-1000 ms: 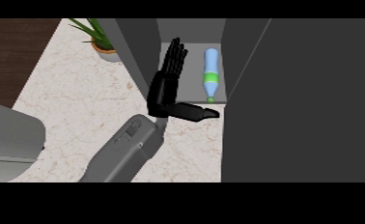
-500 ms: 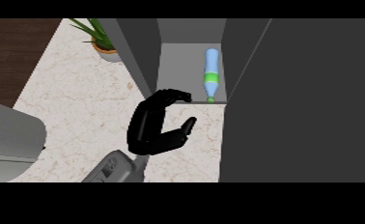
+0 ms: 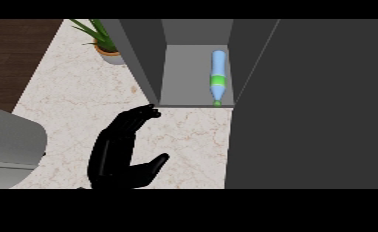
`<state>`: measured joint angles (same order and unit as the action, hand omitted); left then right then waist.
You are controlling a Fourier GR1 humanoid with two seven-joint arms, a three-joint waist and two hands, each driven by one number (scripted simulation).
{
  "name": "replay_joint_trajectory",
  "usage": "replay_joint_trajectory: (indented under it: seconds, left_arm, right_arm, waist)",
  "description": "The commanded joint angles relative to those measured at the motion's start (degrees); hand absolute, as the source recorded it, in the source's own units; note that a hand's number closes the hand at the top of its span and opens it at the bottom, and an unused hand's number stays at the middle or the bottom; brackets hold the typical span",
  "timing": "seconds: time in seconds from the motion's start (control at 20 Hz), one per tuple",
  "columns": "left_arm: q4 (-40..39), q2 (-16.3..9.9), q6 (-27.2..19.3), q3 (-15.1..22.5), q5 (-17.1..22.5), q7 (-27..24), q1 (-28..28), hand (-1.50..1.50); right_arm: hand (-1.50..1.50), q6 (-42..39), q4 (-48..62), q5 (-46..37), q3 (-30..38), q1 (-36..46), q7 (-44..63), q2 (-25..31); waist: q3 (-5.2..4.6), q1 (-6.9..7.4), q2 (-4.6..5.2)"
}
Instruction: Pick up the bottled water, place it into the cabinet and close the cabinet
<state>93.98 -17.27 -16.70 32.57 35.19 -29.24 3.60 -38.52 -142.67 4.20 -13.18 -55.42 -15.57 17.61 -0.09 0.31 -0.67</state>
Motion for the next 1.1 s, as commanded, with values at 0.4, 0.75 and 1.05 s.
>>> replay_joint_trajectory:
  seconds: [0.4,0.75,1.05]
  left_arm:
    - [11.82,-10.49,7.03,-9.52,9.40,-1.08,-15.46,-1.50]
    - [12.96,-13.94,11.02,-12.89,11.59,-2.46,-20.28,-1.50]
    - [14.80,-17.53,15.58,-17.33,15.73,-1.80,-21.88,-1.50]
  right_arm:
    - [1.50,-4.18,-13.34,-12.54,-17.45,-0.52,6.71,4.51]
    - [1.50,-4.28,-11.67,-14.59,-24.08,6.17,10.19,6.13]
    - [1.50,1.40,-7.40,-9.22,-31.00,6.52,12.50,2.42]
  waist:
    - [-0.39,0.35,-0.43]
    - [-0.71,1.07,-0.94]
    - [-0.79,3.20,0.51]
